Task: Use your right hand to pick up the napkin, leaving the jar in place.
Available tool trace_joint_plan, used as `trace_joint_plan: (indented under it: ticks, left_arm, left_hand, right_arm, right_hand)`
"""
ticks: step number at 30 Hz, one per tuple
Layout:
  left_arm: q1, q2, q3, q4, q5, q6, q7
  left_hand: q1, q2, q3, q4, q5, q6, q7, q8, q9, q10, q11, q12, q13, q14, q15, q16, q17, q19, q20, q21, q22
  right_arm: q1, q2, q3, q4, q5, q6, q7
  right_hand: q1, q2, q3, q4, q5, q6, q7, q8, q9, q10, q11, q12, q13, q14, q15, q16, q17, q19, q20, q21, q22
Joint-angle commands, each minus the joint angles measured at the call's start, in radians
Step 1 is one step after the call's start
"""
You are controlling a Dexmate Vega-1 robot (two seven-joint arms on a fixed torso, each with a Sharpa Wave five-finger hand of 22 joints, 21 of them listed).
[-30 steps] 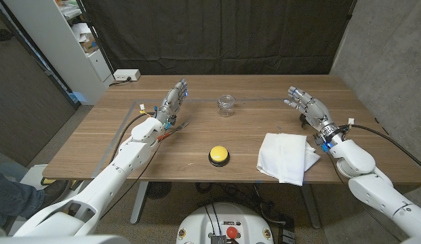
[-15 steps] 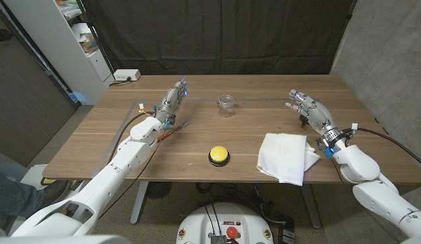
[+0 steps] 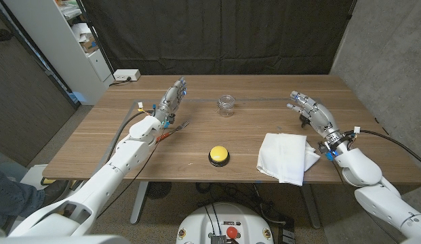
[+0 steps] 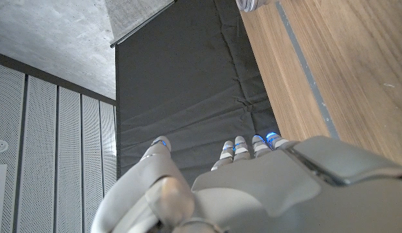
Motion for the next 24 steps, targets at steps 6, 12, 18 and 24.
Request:
trace_joint_plan:
  ticks: [6, 12, 18, 24]
  left_arm:
    - [-0.005, -0.001, 0.004, 0.003, 0.002, -0.007, -0.004]
    - [-0.001, 0.004, 0.004, -0.003, 0.0, 0.004, -0.003]
    - [0.011, 0.012, -0.002, -0.021, 0.001, 0.007, 0.009]
    - [0.019, 0.021, -0.005, -0.034, 0.002, 0.01, 0.013]
  left_hand:
    - [0.007, 0.008, 0.002, -0.006, -0.005, 0.002, -0.002, 0.006, 0.003, -0.005, -0.001, 0.006, 0.001, -0.018, 0.001, 0.005, 0.001, -0.045, 0.006, 0.005, 0.005]
    - [0.007, 0.009, 0.001, -0.007, -0.005, 0.001, 0.0, 0.006, 0.003, -0.007, 0.0, 0.005, 0.001, -0.02, 0.004, 0.005, 0.001, -0.045, 0.001, 0.005, 0.005]
    - [0.007, 0.009, 0.001, -0.008, -0.006, 0.001, 0.001, 0.005, 0.003, -0.008, 0.002, 0.005, 0.001, -0.022, 0.005, 0.004, 0.002, -0.045, -0.001, 0.005, 0.005]
    - [0.007, 0.01, 0.0, -0.009, -0.006, 0.002, 0.001, 0.006, 0.003, -0.008, 0.001, 0.005, 0.001, -0.021, 0.004, 0.005, 0.002, -0.046, -0.001, 0.005, 0.005]
  right_arm:
    - [-0.023, -0.016, 0.016, -0.003, -0.044, 0.04, -0.014]
    - [-0.028, -0.019, 0.022, 0.001, -0.073, 0.061, -0.02]
    - [-0.033, -0.018, 0.03, 0.008, -0.12, 0.087, -0.037]
    - [-0.026, -0.011, 0.036, 0.025, -0.172, 0.12, -0.054]
  right_hand:
    - [0.011, -0.002, 0.003, -0.007, 0.007, 0.008, -0.001, 0.004, 0.006, 0.011, 0.0, 0.006, 0.004, 0.01, -0.001, 0.006, -0.001, 0.011, 0.003, -0.004, 0.004]
    - [0.01, -0.002, 0.003, -0.008, 0.008, 0.009, -0.002, 0.003, 0.006, 0.012, -0.001, 0.006, 0.004, 0.01, -0.002, 0.005, -0.002, 0.012, 0.003, -0.004, 0.004]
    - [0.012, -0.003, 0.003, -0.01, 0.008, 0.013, -0.004, 0.004, 0.006, 0.013, -0.002, 0.005, 0.004, 0.012, -0.003, 0.005, -0.003, 0.014, 0.004, -0.005, 0.004]
    - [0.011, -0.006, 0.002, -0.011, 0.009, 0.016, -0.006, 0.004, 0.006, 0.015, -0.002, 0.006, 0.004, 0.017, -0.005, 0.006, -0.004, 0.016, 0.005, -0.005, 0.004]
